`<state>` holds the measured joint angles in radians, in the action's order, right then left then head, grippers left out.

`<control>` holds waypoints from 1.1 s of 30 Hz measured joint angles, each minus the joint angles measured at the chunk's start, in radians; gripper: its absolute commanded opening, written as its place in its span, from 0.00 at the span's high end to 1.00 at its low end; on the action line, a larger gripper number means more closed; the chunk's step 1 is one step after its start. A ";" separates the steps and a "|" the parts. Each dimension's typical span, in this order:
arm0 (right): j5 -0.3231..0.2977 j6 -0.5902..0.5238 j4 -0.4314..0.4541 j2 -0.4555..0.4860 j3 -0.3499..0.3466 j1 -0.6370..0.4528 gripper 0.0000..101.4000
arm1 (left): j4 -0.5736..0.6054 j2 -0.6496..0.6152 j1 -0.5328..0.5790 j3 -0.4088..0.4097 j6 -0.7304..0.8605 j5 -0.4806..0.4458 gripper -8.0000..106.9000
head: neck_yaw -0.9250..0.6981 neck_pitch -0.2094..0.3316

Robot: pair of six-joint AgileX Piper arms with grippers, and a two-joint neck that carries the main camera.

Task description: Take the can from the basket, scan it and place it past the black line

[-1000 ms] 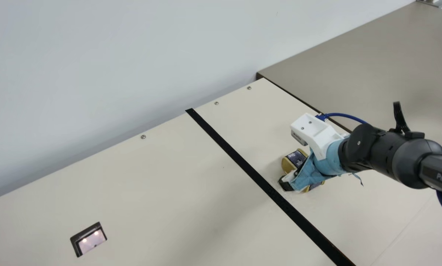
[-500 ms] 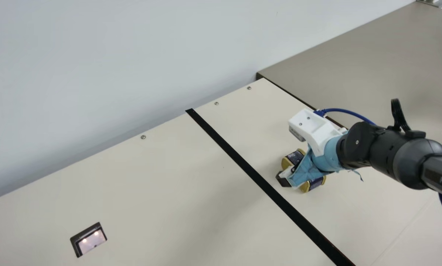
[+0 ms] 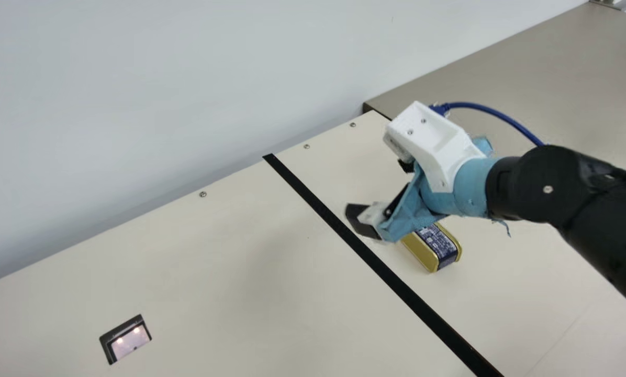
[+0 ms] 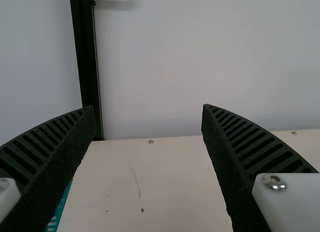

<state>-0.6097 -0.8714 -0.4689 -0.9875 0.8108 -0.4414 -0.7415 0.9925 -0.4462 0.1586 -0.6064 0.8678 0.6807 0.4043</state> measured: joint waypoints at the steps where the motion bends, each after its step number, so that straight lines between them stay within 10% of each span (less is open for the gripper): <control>1: -0.011 0.002 -0.034 0.025 0.004 0.014 0.00 | 0.000 0.000 0.000 0.000 0.000 0.000 0.15 | 0.000 0.000; 15: 0.147 0.149 -0.508 0.367 -0.174 0.031 0.00 | 0.000 0.000 0.000 0.000 0.000 0.000 0.15 | 0.000 0.000; 33: 0.156 0.156 -0.537 0.417 -0.208 0.031 0.00 | 0.174 -0.017 0.066 -0.014 0.075 0.092 0.15 | 0.000 -0.005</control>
<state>-0.4536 -0.7157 -1.0058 -0.5703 0.6025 -0.4100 -0.5679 0.9752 -0.3803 0.1442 -0.5317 0.9597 0.6807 0.3992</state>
